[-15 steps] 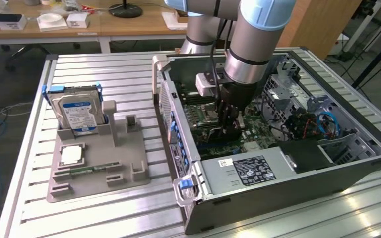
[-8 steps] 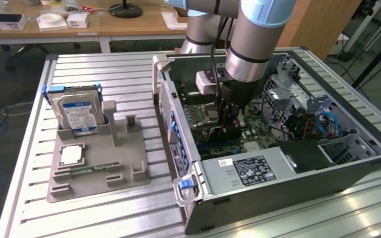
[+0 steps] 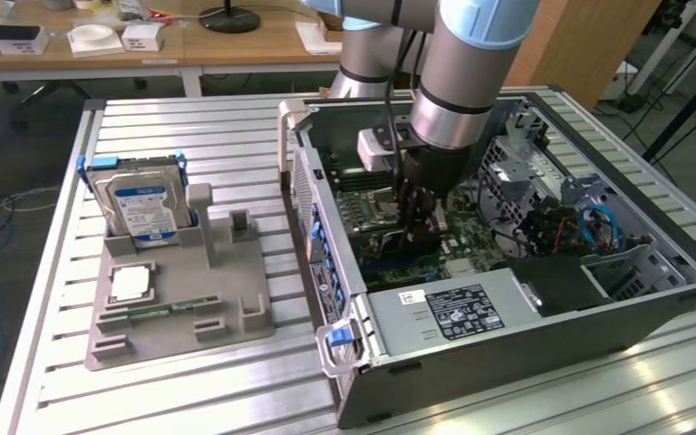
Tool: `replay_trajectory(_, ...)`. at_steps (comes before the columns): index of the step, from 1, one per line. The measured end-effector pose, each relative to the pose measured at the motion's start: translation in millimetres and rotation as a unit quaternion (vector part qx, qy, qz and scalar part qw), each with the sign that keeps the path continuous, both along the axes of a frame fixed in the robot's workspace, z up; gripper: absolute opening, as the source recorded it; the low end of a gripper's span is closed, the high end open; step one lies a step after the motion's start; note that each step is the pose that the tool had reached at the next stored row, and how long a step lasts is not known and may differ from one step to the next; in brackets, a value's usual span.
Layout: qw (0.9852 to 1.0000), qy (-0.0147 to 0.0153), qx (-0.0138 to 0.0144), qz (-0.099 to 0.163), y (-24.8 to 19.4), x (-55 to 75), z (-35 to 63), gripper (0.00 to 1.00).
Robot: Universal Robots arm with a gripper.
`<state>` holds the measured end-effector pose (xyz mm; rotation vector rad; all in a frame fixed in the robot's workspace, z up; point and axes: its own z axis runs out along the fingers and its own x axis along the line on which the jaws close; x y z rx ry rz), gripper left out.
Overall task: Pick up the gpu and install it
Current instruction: 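Insert the gpu into the slot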
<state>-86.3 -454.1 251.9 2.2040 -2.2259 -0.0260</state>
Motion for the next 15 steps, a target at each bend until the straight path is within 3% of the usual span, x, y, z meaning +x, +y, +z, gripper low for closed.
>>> replay_trajectory(15, 1.0, -0.0006, 0.0002, 0.0, 1.1, -0.2, -2.2, 0.26)
